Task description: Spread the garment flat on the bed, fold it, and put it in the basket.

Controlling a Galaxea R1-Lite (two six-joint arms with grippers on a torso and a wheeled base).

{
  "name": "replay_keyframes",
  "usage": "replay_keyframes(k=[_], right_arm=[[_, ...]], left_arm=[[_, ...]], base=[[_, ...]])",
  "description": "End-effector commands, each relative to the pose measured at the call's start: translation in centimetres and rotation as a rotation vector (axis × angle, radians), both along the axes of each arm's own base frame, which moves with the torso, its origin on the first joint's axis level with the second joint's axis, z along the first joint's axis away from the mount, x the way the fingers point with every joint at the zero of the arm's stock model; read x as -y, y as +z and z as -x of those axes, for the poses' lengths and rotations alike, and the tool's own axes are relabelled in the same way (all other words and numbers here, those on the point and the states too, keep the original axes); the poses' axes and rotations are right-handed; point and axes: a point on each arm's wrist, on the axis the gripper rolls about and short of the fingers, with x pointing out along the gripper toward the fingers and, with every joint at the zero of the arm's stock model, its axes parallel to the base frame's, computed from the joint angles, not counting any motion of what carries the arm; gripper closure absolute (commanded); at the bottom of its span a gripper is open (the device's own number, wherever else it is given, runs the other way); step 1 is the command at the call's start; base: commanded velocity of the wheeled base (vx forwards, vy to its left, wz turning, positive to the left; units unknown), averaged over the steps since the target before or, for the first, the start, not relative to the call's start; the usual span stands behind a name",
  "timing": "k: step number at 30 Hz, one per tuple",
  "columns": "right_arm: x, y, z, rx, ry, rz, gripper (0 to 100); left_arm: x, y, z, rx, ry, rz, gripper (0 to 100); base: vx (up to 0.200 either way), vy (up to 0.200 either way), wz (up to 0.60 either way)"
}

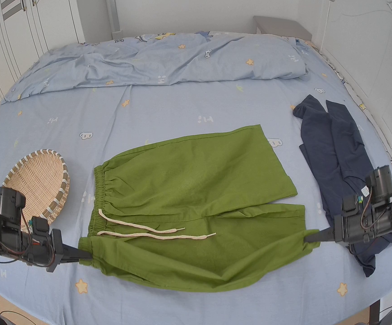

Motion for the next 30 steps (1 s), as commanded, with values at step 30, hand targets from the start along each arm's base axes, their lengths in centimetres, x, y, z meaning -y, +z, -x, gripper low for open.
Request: replay_keyframes(k=[30], right_arm=[[-2.1, 12.8, -15.7, 0.284, 0.005, -0.034, 100]], left_arm=[[-2.6, 7.3, -11.8, 0.171, 0.07, 0.013, 100]], base=[[0.0, 0.0, 0.0]])
